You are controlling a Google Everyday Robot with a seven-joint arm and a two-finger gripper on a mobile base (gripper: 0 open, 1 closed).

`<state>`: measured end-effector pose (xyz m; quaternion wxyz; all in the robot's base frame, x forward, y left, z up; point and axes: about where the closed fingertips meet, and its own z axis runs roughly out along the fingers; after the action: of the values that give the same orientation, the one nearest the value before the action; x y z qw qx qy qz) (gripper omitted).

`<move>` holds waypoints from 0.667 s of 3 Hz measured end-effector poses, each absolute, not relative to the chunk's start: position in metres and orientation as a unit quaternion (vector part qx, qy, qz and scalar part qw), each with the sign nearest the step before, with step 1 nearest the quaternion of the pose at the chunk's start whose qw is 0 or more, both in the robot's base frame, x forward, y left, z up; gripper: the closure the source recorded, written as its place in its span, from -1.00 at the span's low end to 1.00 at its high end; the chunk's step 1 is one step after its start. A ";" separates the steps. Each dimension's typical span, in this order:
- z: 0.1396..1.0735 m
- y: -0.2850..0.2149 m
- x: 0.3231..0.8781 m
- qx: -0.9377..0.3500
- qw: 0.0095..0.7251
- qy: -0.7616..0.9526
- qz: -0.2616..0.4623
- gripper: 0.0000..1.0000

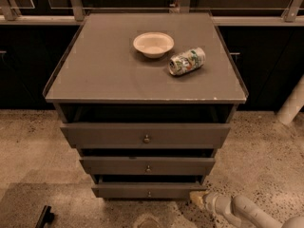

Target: Close bottom drawer

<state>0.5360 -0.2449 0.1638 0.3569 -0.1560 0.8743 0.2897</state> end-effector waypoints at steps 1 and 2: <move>0.164 -0.236 0.542 -0.162 0.372 0.868 0.285 1.00; 0.169 -0.219 0.564 -0.171 0.399 0.856 0.281 1.00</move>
Offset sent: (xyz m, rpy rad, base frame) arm 0.0557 0.0416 0.0127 -0.0022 -0.1788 -0.0039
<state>0.5638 -0.2188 0.1687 0.3991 -0.1710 0.8558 0.2814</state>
